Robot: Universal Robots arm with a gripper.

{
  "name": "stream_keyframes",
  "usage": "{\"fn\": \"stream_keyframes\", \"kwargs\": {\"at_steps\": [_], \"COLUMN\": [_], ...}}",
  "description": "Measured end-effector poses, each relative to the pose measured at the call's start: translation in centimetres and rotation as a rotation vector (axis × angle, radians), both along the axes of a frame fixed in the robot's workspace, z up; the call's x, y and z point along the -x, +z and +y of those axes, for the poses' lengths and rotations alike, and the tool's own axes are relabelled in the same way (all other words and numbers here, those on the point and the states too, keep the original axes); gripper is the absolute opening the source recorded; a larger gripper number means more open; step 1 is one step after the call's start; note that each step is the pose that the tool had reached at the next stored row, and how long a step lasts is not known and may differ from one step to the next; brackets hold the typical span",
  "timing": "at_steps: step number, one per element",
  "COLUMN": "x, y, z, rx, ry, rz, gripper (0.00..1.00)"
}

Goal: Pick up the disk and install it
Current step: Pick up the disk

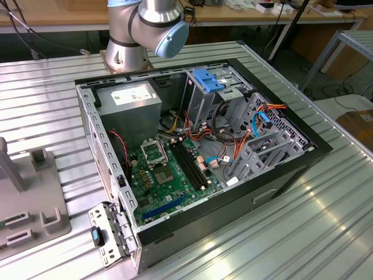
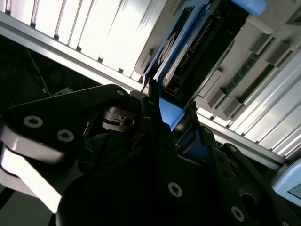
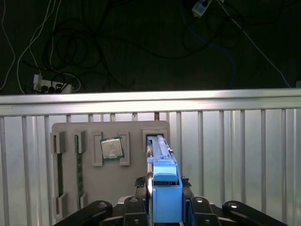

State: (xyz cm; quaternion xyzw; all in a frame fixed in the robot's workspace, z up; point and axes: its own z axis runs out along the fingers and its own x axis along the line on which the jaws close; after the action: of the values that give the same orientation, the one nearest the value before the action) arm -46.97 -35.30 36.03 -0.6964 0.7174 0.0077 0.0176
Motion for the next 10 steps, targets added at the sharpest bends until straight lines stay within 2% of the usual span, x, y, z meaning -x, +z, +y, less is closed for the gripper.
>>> {"fn": "stream_keyframes", "kwargs": {"at_steps": [10], "x": [0.0], "y": [0.35], "z": [0.0], "rx": [-0.0001], "ry": [0.0], "rz": [-0.0001], "gripper": [0.37]}}
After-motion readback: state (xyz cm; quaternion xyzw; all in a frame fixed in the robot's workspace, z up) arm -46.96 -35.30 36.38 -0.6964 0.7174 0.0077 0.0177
